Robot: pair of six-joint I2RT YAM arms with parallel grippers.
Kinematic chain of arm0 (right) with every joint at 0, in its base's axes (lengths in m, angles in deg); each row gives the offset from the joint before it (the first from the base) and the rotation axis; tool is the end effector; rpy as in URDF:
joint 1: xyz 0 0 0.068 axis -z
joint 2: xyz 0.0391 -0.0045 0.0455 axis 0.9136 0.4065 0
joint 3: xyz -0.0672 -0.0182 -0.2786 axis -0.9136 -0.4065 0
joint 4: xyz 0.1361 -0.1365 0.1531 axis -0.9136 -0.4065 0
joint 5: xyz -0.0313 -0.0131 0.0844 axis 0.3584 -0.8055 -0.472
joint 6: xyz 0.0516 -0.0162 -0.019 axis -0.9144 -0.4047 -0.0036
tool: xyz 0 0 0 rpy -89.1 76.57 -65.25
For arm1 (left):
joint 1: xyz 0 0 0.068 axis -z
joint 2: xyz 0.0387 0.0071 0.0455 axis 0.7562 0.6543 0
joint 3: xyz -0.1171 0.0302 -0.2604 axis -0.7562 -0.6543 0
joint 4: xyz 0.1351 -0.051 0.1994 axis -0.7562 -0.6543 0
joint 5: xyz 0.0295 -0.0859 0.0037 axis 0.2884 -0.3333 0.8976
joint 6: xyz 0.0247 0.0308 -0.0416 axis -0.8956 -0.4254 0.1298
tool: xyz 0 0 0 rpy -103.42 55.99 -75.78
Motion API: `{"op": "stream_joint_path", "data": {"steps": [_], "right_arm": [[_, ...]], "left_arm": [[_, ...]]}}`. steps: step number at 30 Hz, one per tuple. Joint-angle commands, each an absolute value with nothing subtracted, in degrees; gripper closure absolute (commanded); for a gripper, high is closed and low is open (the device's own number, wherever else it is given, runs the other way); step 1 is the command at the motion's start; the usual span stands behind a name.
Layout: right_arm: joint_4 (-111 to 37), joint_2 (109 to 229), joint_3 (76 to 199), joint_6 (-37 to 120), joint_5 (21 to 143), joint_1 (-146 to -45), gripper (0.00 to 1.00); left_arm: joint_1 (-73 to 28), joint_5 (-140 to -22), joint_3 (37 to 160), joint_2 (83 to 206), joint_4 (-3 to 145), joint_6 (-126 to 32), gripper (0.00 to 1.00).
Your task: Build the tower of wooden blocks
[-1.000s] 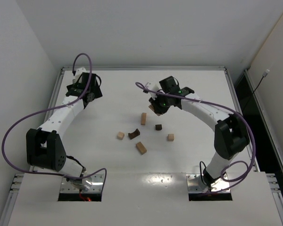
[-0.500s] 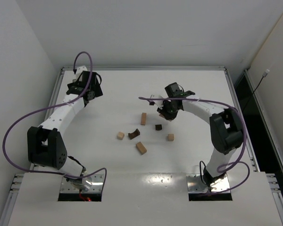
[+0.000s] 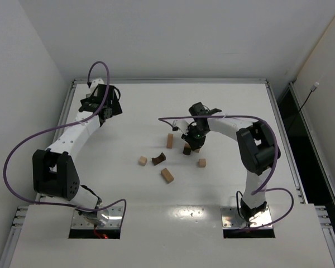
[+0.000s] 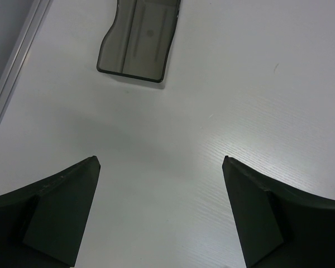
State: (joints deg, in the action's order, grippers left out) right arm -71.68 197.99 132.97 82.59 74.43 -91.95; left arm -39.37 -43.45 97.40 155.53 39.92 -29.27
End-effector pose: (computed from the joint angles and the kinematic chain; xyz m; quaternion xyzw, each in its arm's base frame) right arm 0.3195 0.1674 0.1674 -0.5073 0.8415 0.1226 0.1397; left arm 0.3160 -0.0341 0.3127 -0.2472 0.8622 0.0958 0.4316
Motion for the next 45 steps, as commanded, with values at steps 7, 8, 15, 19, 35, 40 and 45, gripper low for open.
{"op": "stream_joint_path", "data": {"steps": [7,8,15,19,35,40,45], "right_arm": [[-79.9,196.1,133.0,82.4,62.2,-99.1,1.0],[-80.6,195.3,132.0,82.4,60.3,-99.9,1.0],[-85.8,189.1,126.4,83.9,52.9,-110.3,1.0],[-80.9,186.6,124.9,77.9,50.3,-110.4,1.0],[-37.7,190.8,117.3,13.3,44.2,-88.1,1.0],[-32.8,192.2,116.2,3.4,51.1,-86.0,1.0],[-27.9,194.8,115.7,-3.6,53.6,-84.2,1.0]], "left_arm": [[-40.1,-44.8,99.5,156.5,41.0,-29.3,0.1],[-40.1,-44.8,99.5,156.5,41.0,-29.3,0.1],[-40.1,-46.1,99.5,156.5,41.0,-29.3,0.1],[-40.1,-46.1,99.5,156.5,41.0,-29.3,0.1],[-40.1,-45.0,98.5,155.3,41.0,-29.3,0.1],[-40.6,-45.0,98.4,155.3,41.5,-29.8,0.1],[-41.1,-45.5,99.1,156.5,41.5,-29.8,0.1]]}}
